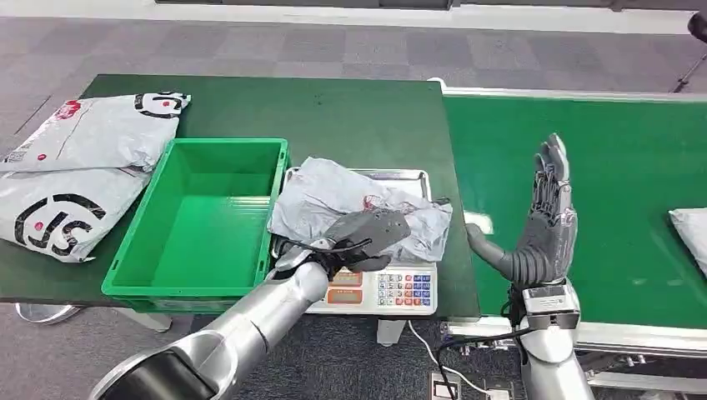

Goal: Moved the parcel from conveyor to table for the left to box.

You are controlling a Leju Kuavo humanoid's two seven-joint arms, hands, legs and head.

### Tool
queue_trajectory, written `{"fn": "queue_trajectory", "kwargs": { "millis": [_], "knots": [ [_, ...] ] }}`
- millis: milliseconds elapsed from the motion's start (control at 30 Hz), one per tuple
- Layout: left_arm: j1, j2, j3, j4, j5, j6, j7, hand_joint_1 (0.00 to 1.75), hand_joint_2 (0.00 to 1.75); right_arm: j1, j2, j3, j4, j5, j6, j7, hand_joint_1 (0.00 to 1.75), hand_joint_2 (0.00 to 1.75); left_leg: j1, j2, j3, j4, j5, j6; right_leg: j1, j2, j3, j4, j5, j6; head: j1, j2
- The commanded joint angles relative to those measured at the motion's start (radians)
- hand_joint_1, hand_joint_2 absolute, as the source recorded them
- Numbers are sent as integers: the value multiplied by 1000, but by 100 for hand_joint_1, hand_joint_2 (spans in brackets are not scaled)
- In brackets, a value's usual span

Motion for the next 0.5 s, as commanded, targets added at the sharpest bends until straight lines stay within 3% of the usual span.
{"fn": "queue_trajectory", "kwargs": {
  "millis": [33,233,367,433,500],
  "knots": [
    [-28,3,-21,60,7,26,-59,175,175,-18,29,31,40,11,-10,-3,0,175,0,3,3,-2,-1,-1,1,2,2,-2,0,-2,0,0],
    [-26,3,-9,52,12,46,-90,175,175,-22,27,29,40,13,-8,-4,0,175,0,4,3,-2,-1,-1,1,2,2,-2,0,-2,0,0],
    [-13,-1,52,17,68,37,-205,175,175,-33,21,33,55,13,-9,-4,0,175,1,4,3,-2,-1,-1,1,2,2,-2,1,-2,0,0],
    [2,-1,126,-12,192,-84,-296,175,175,-45,17,38,73,9,-2,-7,0,175,0,3,1,-1,-1,-1,1,2,1,-1,0,-1,0,0],
    [7,2,129,-33,186,-17,-371,175,175,-33,16,33,66,7,-9,-7,0,175,0,5,2,-1,-1,-1,1,3,1,-1,1,-2,0,0]
  ]
}}
